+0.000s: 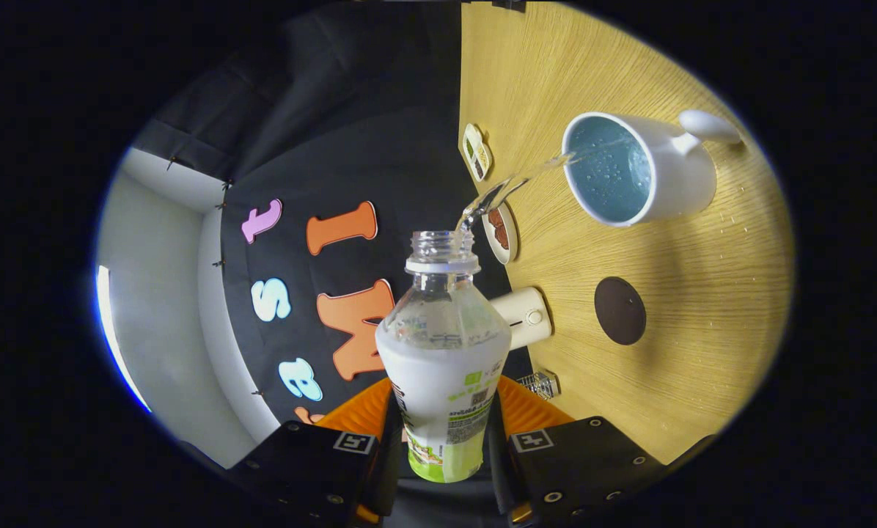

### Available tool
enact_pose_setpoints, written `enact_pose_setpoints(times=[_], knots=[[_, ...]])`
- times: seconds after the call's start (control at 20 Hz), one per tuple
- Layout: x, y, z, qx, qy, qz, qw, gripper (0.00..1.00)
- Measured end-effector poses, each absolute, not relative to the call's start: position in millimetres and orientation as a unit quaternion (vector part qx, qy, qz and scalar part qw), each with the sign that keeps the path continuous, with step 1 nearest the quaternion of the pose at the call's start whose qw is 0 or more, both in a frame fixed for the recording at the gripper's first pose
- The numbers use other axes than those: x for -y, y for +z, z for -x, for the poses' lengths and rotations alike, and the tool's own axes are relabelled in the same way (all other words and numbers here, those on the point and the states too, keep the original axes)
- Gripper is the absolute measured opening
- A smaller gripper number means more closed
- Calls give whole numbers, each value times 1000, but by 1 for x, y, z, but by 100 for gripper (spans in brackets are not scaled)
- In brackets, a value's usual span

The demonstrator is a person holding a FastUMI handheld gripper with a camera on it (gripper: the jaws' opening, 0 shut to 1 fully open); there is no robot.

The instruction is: Take the bottle from table, then pour the juice into the cup, finally place the bottle on the coaster

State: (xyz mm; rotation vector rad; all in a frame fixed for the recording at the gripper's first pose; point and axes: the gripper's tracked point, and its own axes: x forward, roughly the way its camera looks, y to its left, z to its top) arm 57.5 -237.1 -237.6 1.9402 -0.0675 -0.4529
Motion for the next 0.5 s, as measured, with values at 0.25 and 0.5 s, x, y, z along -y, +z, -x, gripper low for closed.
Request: enact_pose_setpoints(times=[0.25,0.5], knots=[[235,-238,-58,31,-188,-827,530,53],[235,-232,-58,32,-186,-834,518,53]])
